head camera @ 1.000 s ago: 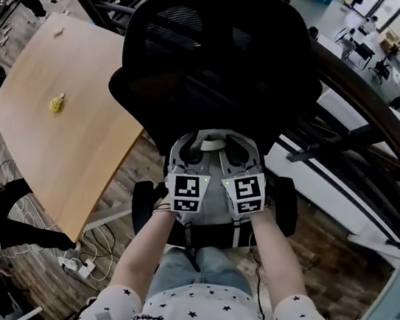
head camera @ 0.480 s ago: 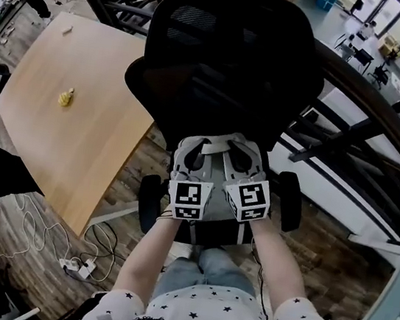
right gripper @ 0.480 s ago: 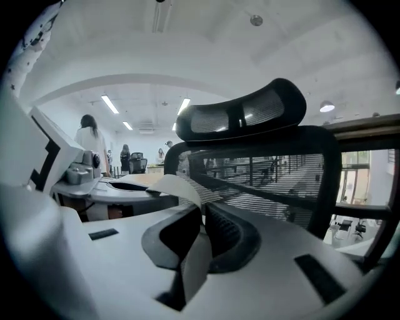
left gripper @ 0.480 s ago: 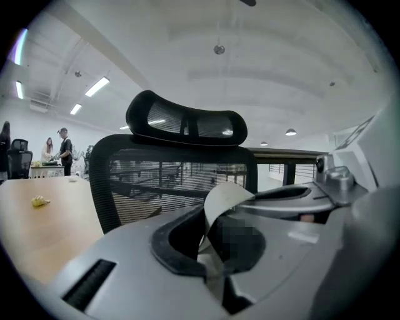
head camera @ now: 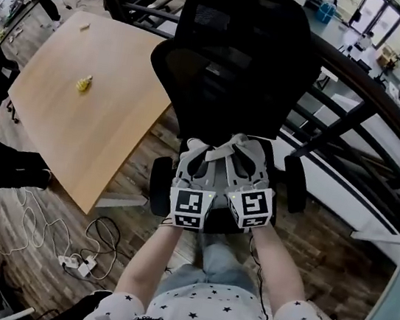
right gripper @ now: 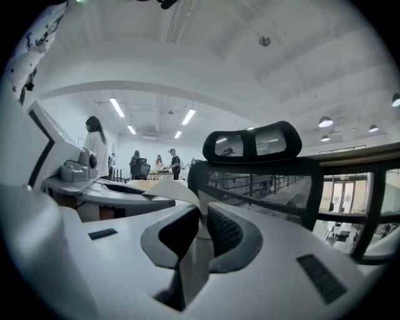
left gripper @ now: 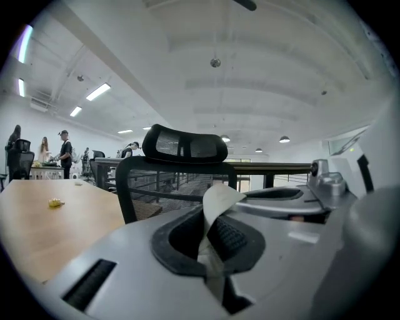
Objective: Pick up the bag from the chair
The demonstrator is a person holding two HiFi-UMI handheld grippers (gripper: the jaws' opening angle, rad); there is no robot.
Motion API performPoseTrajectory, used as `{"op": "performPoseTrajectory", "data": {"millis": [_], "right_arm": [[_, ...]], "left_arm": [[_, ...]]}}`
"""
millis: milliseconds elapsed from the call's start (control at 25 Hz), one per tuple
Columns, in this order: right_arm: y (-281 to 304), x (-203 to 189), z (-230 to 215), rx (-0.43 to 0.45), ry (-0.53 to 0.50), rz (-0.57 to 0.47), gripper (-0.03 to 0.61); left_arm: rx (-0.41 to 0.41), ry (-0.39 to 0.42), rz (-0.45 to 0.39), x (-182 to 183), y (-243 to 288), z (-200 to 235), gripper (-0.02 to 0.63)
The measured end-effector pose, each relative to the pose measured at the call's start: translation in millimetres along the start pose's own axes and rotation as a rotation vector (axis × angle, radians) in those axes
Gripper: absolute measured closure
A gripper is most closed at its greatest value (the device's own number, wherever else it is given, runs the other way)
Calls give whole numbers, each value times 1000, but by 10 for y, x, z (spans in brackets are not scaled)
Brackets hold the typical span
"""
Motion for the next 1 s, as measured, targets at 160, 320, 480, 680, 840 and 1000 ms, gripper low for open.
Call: {"op": "performPoseTrajectory", "data": {"millis": [160, 320, 480, 680, 840, 1000], "right_arm": [[-273, 106, 328, -12, 33, -43, 548], [-795, 175, 640, -46, 40, -87, 552], [-1337, 271, 988, -74, 34, -113, 557], [-1920, 395, 1439, -113, 24, -133, 565], [-2377, 444, 1786, -139, 41, -150, 566], [-2785, 463, 2139, -135, 72, -144, 569]], "left_arm": [[-12, -2, -20, 60, -407, -7, 601], [-42, 18, -60, 98, -943, -256, 601], [-66, 31, -100, 161, -1513, -499, 601], [-108, 15, -146, 266, -2148, -690, 601], [-138, 12, -177, 311, -2635, -861, 601], [-150, 5, -188, 299, -3107, -985, 601]]}}
Point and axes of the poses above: the fingertips, and each gripper's own axes: y forward along the fingers, z to its left, x out of its top, the point moved 9 cm from there along -y, backward along the fingers, and after that the axes turned 4 degrees about x, right-handed, at the moved point
